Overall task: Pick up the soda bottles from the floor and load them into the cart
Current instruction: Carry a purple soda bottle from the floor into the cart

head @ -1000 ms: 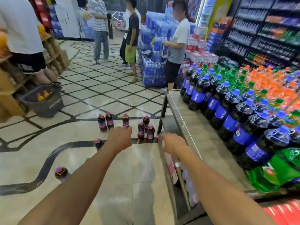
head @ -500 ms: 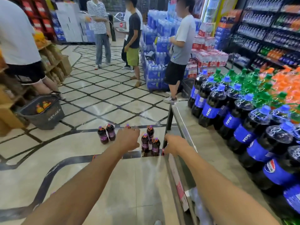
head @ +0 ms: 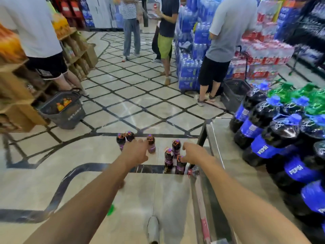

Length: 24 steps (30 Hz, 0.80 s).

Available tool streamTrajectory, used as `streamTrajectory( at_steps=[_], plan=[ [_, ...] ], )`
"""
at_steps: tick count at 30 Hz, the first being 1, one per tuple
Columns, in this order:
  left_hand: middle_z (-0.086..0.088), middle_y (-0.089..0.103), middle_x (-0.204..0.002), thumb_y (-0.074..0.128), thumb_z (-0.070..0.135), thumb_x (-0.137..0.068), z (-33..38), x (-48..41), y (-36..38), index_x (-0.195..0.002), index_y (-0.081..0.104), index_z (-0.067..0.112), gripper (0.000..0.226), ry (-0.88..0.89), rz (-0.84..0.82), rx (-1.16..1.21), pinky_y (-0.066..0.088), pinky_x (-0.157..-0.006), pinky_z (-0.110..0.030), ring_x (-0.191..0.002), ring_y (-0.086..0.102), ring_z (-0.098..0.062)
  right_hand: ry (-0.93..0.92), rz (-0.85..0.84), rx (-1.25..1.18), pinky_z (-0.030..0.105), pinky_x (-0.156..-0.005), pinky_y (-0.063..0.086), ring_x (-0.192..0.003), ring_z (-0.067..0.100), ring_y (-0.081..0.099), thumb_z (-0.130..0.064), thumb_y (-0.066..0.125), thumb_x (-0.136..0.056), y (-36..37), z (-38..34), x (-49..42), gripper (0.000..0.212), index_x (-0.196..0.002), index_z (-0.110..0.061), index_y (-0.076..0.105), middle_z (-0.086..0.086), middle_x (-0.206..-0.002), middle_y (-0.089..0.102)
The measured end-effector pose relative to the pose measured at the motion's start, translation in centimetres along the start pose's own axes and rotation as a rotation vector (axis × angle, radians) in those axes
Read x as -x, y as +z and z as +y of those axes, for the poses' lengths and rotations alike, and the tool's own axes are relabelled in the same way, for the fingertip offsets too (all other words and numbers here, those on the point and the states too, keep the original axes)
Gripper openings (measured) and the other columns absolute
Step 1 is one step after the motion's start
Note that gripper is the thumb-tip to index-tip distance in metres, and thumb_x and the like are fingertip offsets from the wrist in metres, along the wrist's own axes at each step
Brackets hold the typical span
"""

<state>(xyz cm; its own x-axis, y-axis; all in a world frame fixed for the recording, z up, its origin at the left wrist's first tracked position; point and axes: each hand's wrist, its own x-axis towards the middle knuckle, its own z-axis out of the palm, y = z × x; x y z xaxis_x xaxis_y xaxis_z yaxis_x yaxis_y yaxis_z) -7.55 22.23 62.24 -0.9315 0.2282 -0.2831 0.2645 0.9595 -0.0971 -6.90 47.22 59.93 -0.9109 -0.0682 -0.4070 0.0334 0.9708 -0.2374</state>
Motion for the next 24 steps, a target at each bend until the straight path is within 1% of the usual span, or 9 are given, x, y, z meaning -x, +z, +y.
streamTrajectory(
  at_steps=[5,8,11,15,20,22,24],
  plan=[
    [-0.008,0.057,-0.134,0.065,0.038,-0.092,-2.7,-6.8,0.9,-0.134,0.05,0.019,0.049,-0.029,-0.039,0.012,0.046,-0.099,-0.047,-0.122,0.055,-0.03,-0.014,-0.053,0.08,0.044,-0.096,0.054,-0.119,0.031,0.061,-0.038,0.072,-0.09,-0.4,-0.2,-6.4,0.054,-0.135,-0.016,0.052,0.009,-0.13,0.064],
    [-0.008,0.057,-0.134,0.064,0.036,-0.092,-3.6,-10.9,1.2,-0.134,0.049,0.018,0.049,-0.022,-0.064,0.041,0.046,-0.097,-0.044,-0.122,0.055,-0.031,-0.001,-0.094,0.127,0.043,-0.094,0.054,-0.119,0.031,0.06,-0.032,0.068,-0.091,-0.8,0.1,-9.8,0.048,-0.133,-0.015,0.053,0.009,-0.131,0.062],
    [-0.008,0.058,-0.134,0.063,0.037,-0.091,-4.8,-14.9,1.2,-0.136,0.047,0.018,0.051,-0.004,-0.071,0.039,0.047,-0.095,-0.043,-0.123,0.055,-0.031,0.008,-0.111,0.167,0.042,-0.092,0.054,-0.118,0.031,0.059,-0.031,0.067,-0.091,-1.7,0.5,-13.1,0.05,-0.136,-0.014,0.052,0.01,-0.131,0.061],
    [-0.007,0.057,-0.134,0.064,0.037,-0.091,-5.9,-20.0,1.1,-0.134,0.047,0.018,0.05,0.004,-0.101,0.05,0.047,-0.095,-0.043,-0.124,0.054,-0.03,0.026,-0.118,0.151,0.041,-0.094,0.053,-0.121,0.031,0.058,-0.032,0.068,-0.09,-2.5,1.2,-17.2,0.055,-0.139,-0.015,0.051,0.009,-0.133,0.06],
    [-0.007,0.059,-0.132,0.065,0.038,-0.087,-5.2,-25.2,2.3,-0.13,0.051,0.019,0.049,0.024,-0.211,0.141,0.052,-0.092,-0.044,-0.119,0.057,-0.03,0.056,-0.163,0.115,0.039,-0.092,0.05,-0.121,0.031,0.058,-0.032,0.066,-0.091,-2.4,3.4,-22.3,0.05,-0.136,-0.015,0.052,0.01,-0.133,0.061],
    [-0.007,0.061,-0.129,0.067,0.039,-0.086,-5.3,-27.4,3.2,-0.127,0.052,0.019,0.048,0.019,-0.228,0.154,0.053,-0.091,-0.044,-0.117,0.058,-0.03,0.05,-0.196,0.104,0.038,-0.09,0.049,-0.122,0.032,0.058,-0.032,0.065,-0.093,-2.0,4.3,-24.8,0.05,-0.137,-0.014,0.051,0.011,-0.135,0.06],
    [-0.006,0.062,-0.126,0.069,0.044,-0.086,-5.4,-29.4,4.5,-0.125,0.054,0.02,0.048,-0.007,-0.246,0.146,0.053,-0.09,-0.042,-0.114,0.06,-0.029,0.038,-0.226,0.101,0.039,-0.09,0.049,-0.123,0.032,0.057,-0.033,0.065,-0.093,-1.0,5.3,-27.6,0.051,-0.138,-0.014,0.05,0.01,-0.135,0.059]
  ],
)
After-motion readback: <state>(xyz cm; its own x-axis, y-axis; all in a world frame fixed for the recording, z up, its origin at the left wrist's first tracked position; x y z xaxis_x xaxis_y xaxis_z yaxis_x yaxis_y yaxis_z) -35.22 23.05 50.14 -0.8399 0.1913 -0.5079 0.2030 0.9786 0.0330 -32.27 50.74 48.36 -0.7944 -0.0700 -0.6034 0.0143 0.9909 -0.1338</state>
